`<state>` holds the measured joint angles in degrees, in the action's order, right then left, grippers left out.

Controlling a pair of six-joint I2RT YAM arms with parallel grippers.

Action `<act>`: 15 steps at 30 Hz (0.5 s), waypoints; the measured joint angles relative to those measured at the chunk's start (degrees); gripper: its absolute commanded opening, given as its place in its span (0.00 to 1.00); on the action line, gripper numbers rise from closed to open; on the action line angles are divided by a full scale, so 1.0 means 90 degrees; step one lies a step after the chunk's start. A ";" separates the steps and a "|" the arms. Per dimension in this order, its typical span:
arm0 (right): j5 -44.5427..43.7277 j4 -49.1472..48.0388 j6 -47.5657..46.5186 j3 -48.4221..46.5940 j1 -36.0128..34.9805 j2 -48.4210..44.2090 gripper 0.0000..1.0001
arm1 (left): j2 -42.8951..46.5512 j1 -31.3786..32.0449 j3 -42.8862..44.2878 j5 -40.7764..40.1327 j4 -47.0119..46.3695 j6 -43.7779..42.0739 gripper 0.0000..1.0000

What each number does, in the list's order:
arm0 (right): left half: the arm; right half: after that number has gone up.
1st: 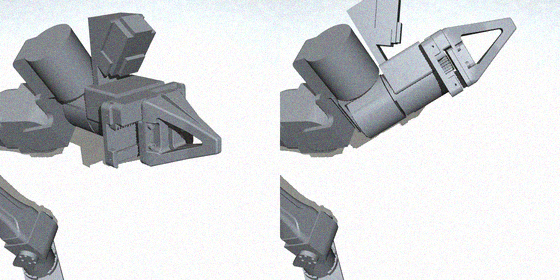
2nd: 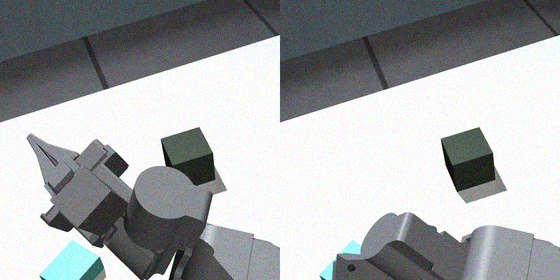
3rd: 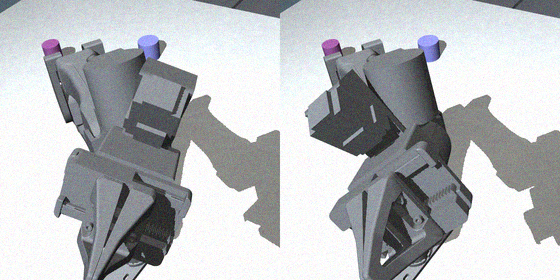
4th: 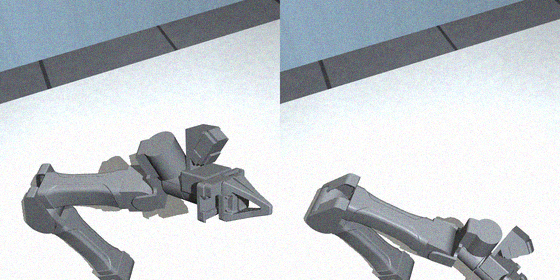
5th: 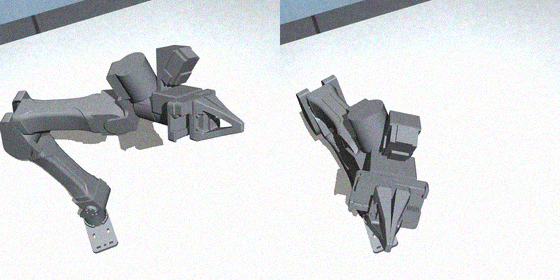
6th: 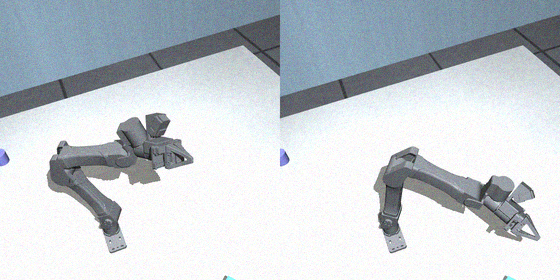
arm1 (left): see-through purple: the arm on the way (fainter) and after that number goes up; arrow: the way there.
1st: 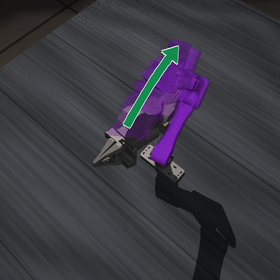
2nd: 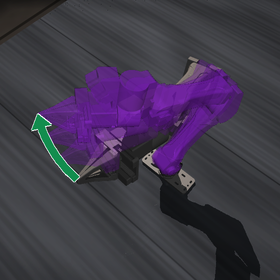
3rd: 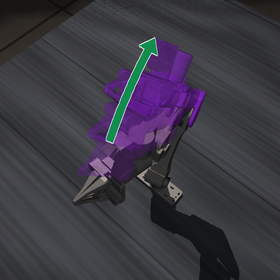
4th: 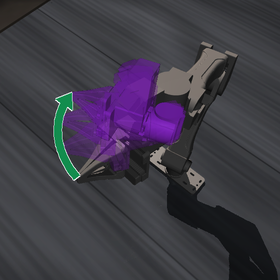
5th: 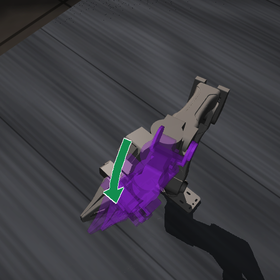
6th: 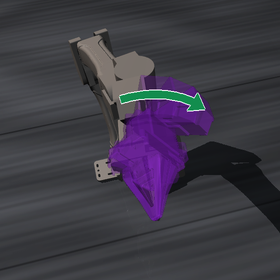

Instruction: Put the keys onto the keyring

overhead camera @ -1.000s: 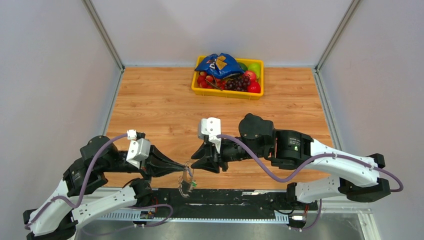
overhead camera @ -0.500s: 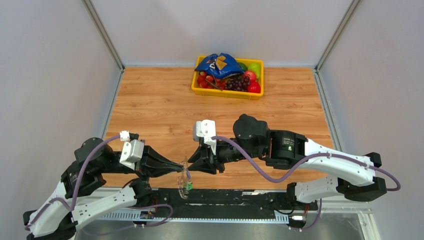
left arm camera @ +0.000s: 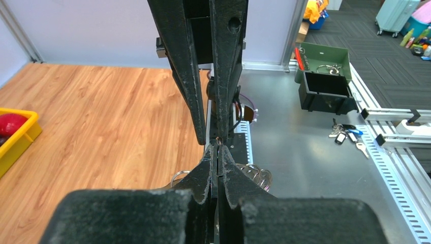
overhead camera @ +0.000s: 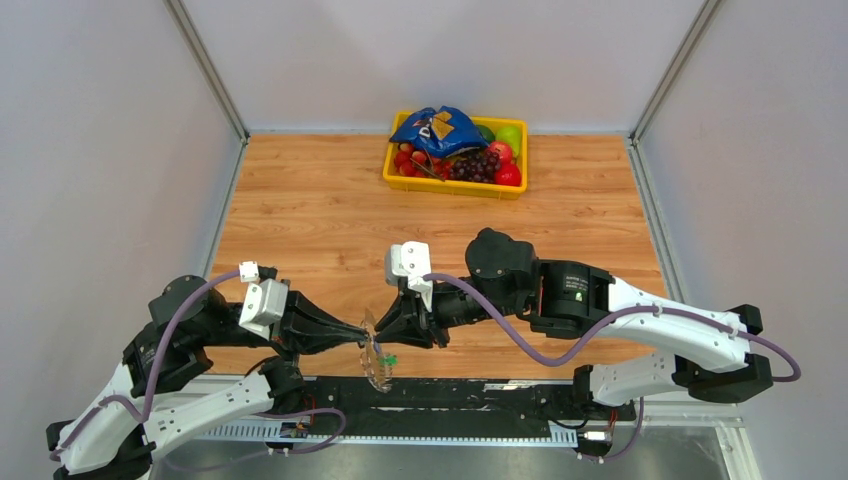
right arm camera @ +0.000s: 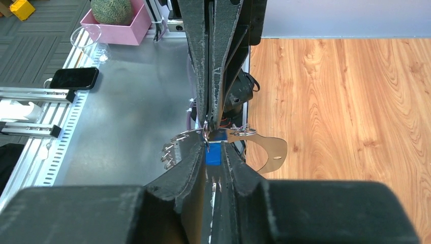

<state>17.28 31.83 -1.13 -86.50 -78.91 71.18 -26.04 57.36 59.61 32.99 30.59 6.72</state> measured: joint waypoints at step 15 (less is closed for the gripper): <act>0.0272 -0.0216 0.0146 0.0160 0.0000 0.0117 0.00 | 0.0129 0.0000 -0.0087 -0.0053 -0.0083 0.0056 0.00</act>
<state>19.73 29.89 0.19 -85.06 -78.91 72.23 -24.88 57.36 58.83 32.51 29.85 7.22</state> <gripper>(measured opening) 0.005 0.009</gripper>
